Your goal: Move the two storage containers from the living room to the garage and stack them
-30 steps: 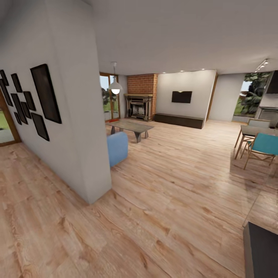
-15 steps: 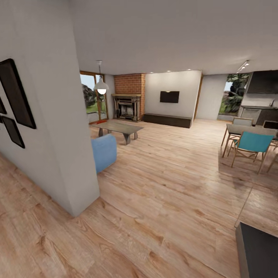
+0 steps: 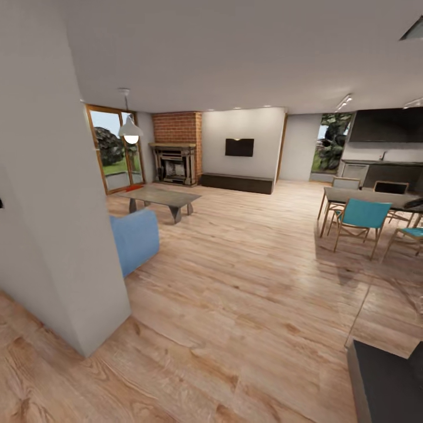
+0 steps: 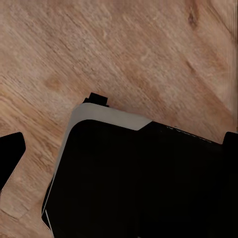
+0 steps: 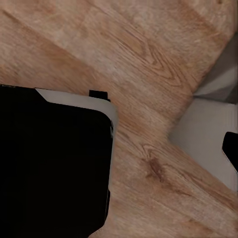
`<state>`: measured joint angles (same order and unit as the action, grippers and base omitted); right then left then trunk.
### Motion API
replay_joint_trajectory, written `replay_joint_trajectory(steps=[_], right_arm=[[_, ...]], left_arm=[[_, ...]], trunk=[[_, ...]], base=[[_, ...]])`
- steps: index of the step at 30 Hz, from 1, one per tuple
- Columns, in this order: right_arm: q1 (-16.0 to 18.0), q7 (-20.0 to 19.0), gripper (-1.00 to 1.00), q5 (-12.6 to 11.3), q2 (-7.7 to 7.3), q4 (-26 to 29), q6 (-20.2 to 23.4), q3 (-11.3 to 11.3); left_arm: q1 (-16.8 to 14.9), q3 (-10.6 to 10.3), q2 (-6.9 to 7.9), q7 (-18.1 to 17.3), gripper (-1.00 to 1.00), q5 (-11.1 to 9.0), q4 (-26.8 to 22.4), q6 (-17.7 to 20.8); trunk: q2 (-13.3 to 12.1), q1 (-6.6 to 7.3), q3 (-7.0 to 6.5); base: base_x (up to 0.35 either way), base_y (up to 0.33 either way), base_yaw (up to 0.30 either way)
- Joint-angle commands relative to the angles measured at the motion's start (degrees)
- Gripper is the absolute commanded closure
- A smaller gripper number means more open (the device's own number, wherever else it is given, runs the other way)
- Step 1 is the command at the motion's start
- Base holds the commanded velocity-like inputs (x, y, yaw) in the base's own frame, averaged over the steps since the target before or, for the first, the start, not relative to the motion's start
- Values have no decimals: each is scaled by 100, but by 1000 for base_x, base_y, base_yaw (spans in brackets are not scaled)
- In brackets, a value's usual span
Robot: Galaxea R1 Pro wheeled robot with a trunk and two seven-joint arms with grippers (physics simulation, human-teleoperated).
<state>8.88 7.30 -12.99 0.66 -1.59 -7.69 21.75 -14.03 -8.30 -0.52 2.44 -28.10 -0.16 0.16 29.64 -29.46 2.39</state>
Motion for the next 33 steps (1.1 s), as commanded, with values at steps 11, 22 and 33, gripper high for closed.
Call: replay_joint_trajectory(steps=[11, 22, 33], right_arm=[[9, 8, -100, -55, 4, -17, -31, 48], [9, 8, -100, -55, 6, -17, -31, 48], [9, 8, -100, -64, 12, -17, -23, 53]], left_arm=[[-3, -49, -1, 20, -100, -55, -2, 2], [-3, -49, -1, 20, -100, -51, -2, 2], [-3, -49, -1, 20, -100, -49, -2, 2]], trunk=[[10, -6, 11], [10, -6, 11], [10, -6, 11]], base=[[324, 0, -218], [324, 0, -219], [324, 0, -67]])
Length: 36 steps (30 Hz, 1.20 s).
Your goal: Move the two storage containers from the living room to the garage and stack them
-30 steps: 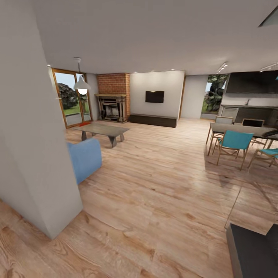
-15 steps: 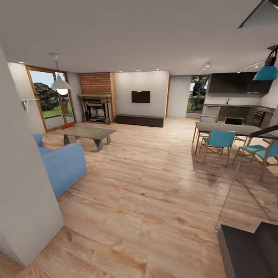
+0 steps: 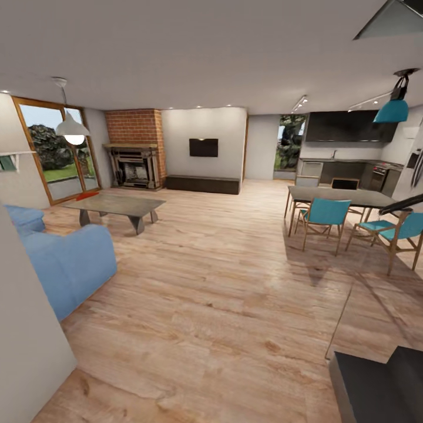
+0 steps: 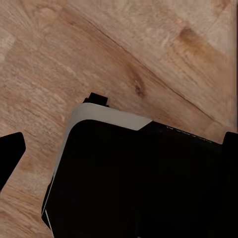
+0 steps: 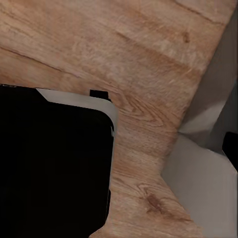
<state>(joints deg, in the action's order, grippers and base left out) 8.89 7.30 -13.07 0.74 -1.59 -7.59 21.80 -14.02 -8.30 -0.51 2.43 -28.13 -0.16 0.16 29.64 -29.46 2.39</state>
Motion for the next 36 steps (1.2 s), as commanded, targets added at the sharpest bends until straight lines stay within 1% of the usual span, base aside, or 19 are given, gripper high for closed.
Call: replay_joint_trajectory(steps=[1, 36], right_arm=[[8, 8, -100, -55, 0, -17, -33, 49], [8, 8, -100, -55, -4, -17, -41, 52]], left_arm=[[-4, -49, -1, 21, -100, -48, -2, 2], [-4, -49, 4, 21, -100, -52, -2, 2]], trunk=[[10, -6, 11], [10, -6, 11]], base=[[324, 0, -1], [324, 0, 0]])
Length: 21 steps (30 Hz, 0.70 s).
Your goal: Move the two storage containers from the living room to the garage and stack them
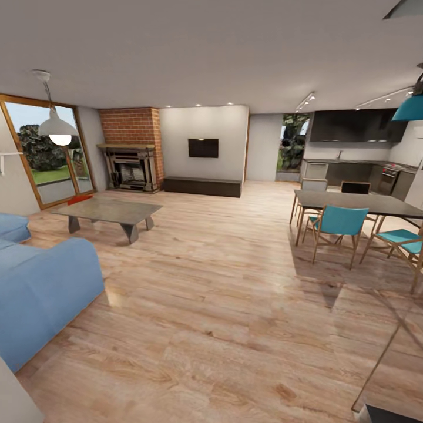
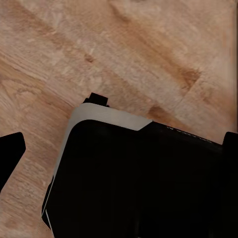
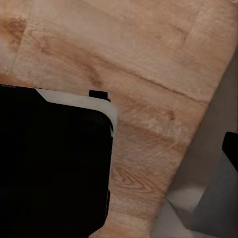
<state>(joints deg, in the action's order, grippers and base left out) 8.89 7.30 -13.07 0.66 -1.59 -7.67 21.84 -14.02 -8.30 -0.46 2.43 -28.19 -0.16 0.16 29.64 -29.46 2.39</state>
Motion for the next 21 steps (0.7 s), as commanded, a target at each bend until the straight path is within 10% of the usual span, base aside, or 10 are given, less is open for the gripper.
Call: replay_joint_trajectory(steps=[1, 21], right_arm=[[8, 8, -100, -53, 4, -17, -33, 49], [8, 8, -100, -47, 4, -17, -33, 40]], left_arm=[[-4, -49, -2, 21, -100, -46, -2, 2], [-4, -49, -2, 21, -100, -46, -2, 2]], trunk=[[10, -6, 11], [10, -6, 11]], base=[[324, 0, 0], [324, 0, 0]])
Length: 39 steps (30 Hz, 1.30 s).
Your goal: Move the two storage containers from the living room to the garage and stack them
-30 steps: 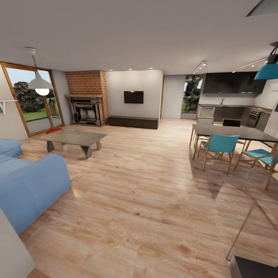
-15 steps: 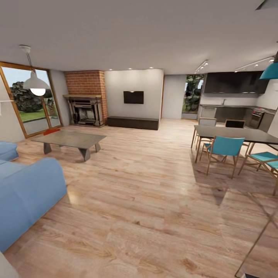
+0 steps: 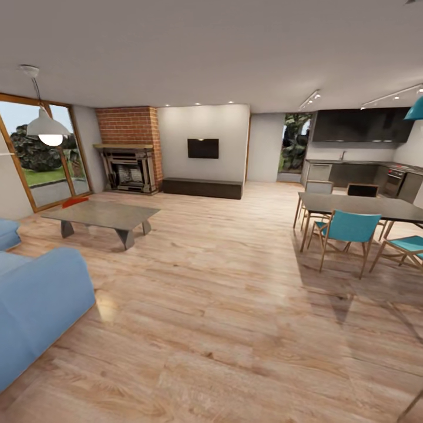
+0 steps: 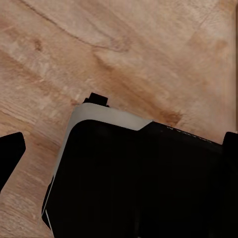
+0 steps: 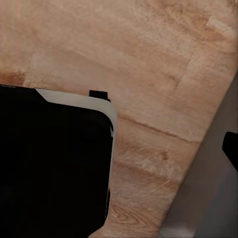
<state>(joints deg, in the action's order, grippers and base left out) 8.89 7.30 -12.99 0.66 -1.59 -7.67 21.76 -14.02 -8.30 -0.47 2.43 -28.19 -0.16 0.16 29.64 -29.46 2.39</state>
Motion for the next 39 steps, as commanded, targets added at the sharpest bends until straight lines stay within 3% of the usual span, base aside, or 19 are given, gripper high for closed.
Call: replay_joint_trajectory(steps=[1, 39], right_arm=[[8, 8, -100, -55, 4, -17, -33, 48], [8, 8, -100, -72, 4, -17, 12, 57]], left_arm=[[-4, -49, -2, 21, -100, -46, -2, 2], [-4, -49, 1, 21, -100, -45, -2, 2]], trunk=[[10, -6, 11], [10, -6, 11]], base=[[324, 0, 0], [324, 0, 0]])
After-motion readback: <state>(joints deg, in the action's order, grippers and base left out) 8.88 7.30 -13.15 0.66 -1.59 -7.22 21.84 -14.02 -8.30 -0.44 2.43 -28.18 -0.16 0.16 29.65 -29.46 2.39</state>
